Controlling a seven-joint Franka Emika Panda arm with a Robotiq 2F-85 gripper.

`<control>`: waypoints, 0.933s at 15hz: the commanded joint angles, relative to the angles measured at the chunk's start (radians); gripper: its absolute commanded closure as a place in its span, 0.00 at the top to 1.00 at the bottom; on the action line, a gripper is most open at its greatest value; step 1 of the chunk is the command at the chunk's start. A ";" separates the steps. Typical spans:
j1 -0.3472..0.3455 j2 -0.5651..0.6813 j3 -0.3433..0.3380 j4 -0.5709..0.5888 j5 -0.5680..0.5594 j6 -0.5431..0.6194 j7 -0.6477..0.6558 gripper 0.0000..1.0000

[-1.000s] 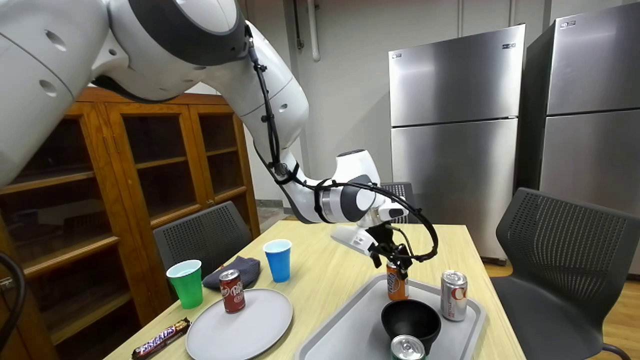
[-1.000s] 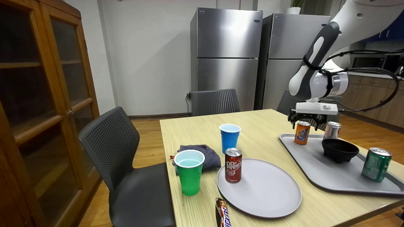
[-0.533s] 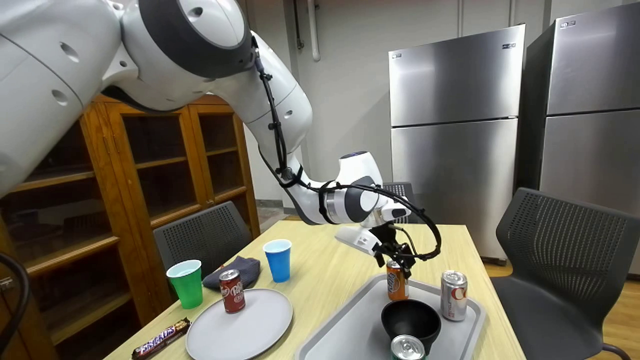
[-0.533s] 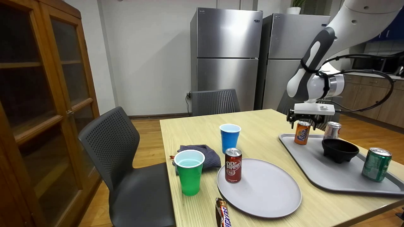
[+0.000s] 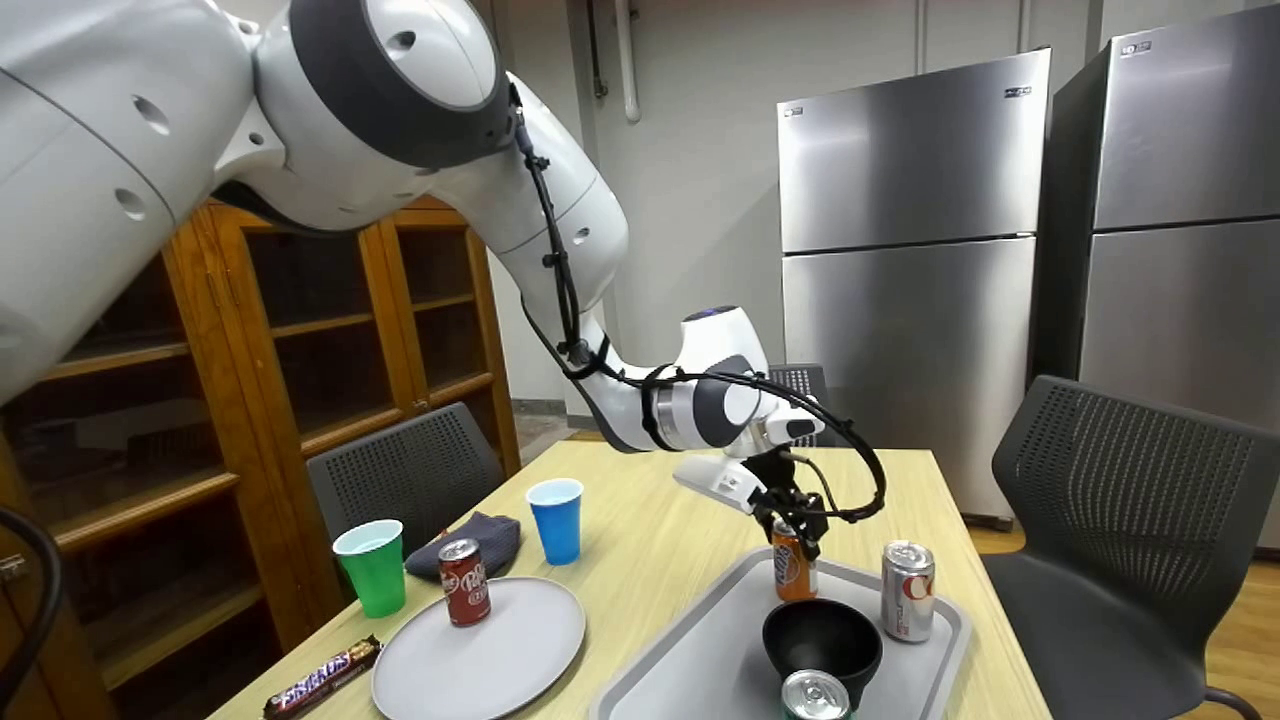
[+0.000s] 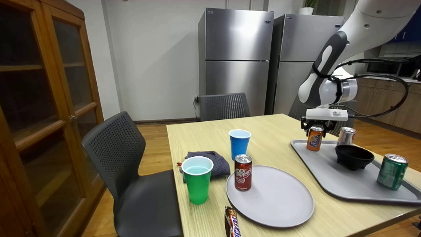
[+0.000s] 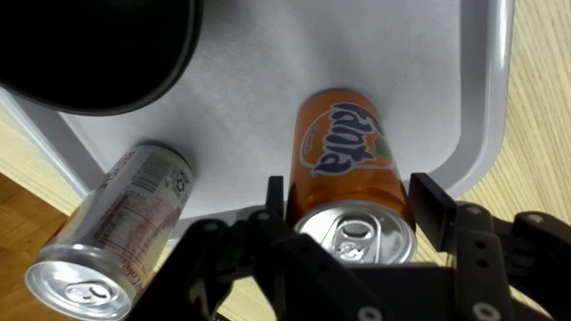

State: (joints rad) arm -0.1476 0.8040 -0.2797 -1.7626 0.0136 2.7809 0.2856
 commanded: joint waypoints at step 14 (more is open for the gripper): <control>0.077 -0.174 0.006 -0.183 -0.003 0.103 -0.023 0.38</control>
State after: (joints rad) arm -0.1008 0.7305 -0.2781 -1.8331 0.0138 2.8437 0.2860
